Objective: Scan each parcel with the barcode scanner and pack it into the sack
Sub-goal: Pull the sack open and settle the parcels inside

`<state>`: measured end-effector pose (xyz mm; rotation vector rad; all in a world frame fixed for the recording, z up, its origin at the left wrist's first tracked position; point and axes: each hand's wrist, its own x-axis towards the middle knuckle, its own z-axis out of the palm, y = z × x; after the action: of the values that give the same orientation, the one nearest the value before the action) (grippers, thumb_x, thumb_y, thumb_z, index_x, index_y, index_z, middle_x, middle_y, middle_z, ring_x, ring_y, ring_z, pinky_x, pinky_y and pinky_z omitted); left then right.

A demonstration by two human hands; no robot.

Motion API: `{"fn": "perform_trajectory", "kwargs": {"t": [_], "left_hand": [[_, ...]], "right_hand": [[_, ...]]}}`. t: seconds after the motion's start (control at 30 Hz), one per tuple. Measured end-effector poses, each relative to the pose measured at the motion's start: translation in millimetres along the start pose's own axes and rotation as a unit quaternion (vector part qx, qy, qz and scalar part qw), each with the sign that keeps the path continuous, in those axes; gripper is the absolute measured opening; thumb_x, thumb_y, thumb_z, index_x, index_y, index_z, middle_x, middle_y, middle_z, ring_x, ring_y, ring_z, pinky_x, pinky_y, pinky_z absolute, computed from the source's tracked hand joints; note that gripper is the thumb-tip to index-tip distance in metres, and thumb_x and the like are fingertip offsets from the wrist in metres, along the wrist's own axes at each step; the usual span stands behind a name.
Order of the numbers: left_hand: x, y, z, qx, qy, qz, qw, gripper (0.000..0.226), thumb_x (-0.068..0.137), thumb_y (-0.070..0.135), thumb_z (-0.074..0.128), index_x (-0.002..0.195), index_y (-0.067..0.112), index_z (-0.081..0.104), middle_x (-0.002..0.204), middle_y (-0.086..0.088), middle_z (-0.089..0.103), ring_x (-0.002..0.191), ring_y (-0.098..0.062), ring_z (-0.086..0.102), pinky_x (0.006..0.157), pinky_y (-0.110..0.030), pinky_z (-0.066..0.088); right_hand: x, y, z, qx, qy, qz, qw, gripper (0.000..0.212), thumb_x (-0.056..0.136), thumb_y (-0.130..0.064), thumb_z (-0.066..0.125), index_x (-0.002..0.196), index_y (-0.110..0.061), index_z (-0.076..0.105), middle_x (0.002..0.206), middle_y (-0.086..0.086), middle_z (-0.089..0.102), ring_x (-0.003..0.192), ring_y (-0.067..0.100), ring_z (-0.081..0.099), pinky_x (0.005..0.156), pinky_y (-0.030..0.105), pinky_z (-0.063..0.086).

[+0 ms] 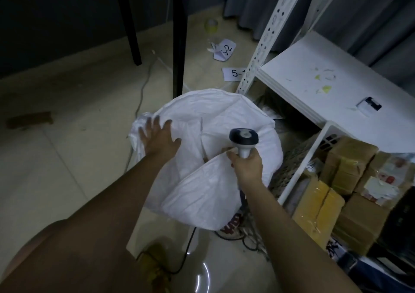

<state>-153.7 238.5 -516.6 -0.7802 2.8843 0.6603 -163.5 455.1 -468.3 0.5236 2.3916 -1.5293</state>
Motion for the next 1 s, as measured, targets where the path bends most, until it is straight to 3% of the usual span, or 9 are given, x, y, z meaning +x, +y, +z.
{"fn": "perform_trajectory", "kwargs": {"t": [0.17,0.3,0.37,0.47,0.57,0.67,0.8,0.9,1.0], "left_hand": [[-6.8,-33.3,10.7,-0.095,-0.079,-0.212,0.969,0.125,0.070,0.063,0.072,0.152,0.023,-0.015,0.159,-0.012,-0.019,0.146,-0.035,-0.014,0.114,-0.057,-0.002],[-12.1,-39.5,25.6,-0.277,-0.102,-0.254,0.921,0.140,0.064,0.047,0.085,0.149,0.016,-0.022,0.160,-0.017,-0.003,0.147,-0.034,0.008,0.117,-0.047,0.018],[-12.9,-38.6,31.1,-0.290,-0.117,-0.244,0.918,0.146,0.059,0.050,0.086,0.148,0.017,-0.025,0.160,-0.015,0.006,0.145,-0.035,0.016,0.117,-0.049,0.020],[-15.6,-24.3,35.7,-0.268,-0.145,-0.252,0.918,0.148,0.056,0.063,0.082,0.146,0.020,-0.028,0.158,-0.015,0.009,0.144,-0.037,0.016,0.116,-0.053,0.017],[-26.7,-5.7,35.8,-0.188,-0.112,-0.230,0.948,0.136,0.066,0.053,0.081,0.149,0.022,-0.022,0.153,-0.016,0.018,0.138,-0.039,0.024,0.108,-0.053,0.026],[-40.5,1.8,31.0,-0.107,-0.041,-0.154,0.981,0.103,0.086,0.022,0.068,0.152,0.023,-0.011,0.146,-0.016,0.030,0.127,-0.041,0.034,0.088,-0.047,0.040],[-48.7,-0.1,10.4,-0.001,0.010,-0.041,0.999,0.074,0.098,0.013,0.048,0.154,0.023,0.001,0.142,-0.018,0.036,0.119,-0.041,0.043,0.086,-0.048,0.044],[-56.4,1.6,-19.9,-0.111,0.031,0.022,0.993,0.069,0.094,0.000,0.044,0.153,0.018,0.014,0.140,-0.022,0.040,0.121,-0.039,0.045,0.099,-0.043,0.039],[-74.2,13.5,-61.0,-0.273,0.135,0.088,0.949,0.061,0.092,-0.008,0.042,0.149,0.010,0.029,0.139,-0.020,0.045,0.127,-0.031,0.044,0.104,-0.021,0.029]], "right_hand": [[7.2,-4.4,29.4,-0.117,-0.042,-0.085,0.989,0.030,0.084,-0.025,0.073,0.102,-0.015,0.052,0.090,-0.003,0.058,0.083,0.016,0.054,0.074,0.025,0.038],[20.2,4.8,43.7,-0.215,-0.097,-0.057,0.970,0.039,0.086,-0.031,0.069,0.115,-0.009,0.054,0.105,0.007,0.063,0.101,0.028,0.060,0.081,0.029,0.040],[17.6,15.1,41.9,-0.232,-0.101,-0.029,0.967,0.046,0.088,-0.035,0.066,0.122,-0.007,0.053,0.115,0.013,0.064,0.108,0.032,0.060,0.084,0.031,0.040],[1.7,28.7,30.3,-0.205,-0.067,-0.053,0.975,0.040,0.088,-0.031,0.067,0.117,-0.007,0.054,0.101,0.010,0.065,0.099,0.031,0.062,0.075,0.026,0.039],[-23.4,35.1,7.6,-0.137,-0.036,-0.109,0.984,0.029,0.086,-0.015,0.070,0.112,-0.012,0.058,0.082,-0.007,0.061,0.082,0.010,0.064,0.061,0.010,0.041],[-47.7,38.5,-24.2,-0.062,-0.004,-0.119,0.991,0.041,0.084,0.000,0.068,0.120,-0.017,0.055,0.087,-0.015,0.061,0.076,-0.011,0.058,0.063,0.000,0.042],[-66.3,34.4,-63.3,-0.005,0.045,-0.104,0.994,0.044,0.081,-0.001,0.070,0.120,-0.012,0.056,0.099,-0.001,0.066,0.089,0.011,0.061,0.064,0.007,0.046],[-76.0,28.5,-82.3,0.027,0.058,-0.082,0.995,0.039,0.080,-0.003,0.073,0.112,-0.016,0.056,0.094,-0.003,0.065,0.089,0.017,0.063,0.070,0.025,0.049],[-95.0,19.5,-102.7,0.068,0.091,-0.102,0.988,0.028,0.081,-0.002,0.072,0.106,-0.005,0.062,0.089,0.002,0.066,0.080,0.014,0.062,0.066,0.024,0.047]]}}
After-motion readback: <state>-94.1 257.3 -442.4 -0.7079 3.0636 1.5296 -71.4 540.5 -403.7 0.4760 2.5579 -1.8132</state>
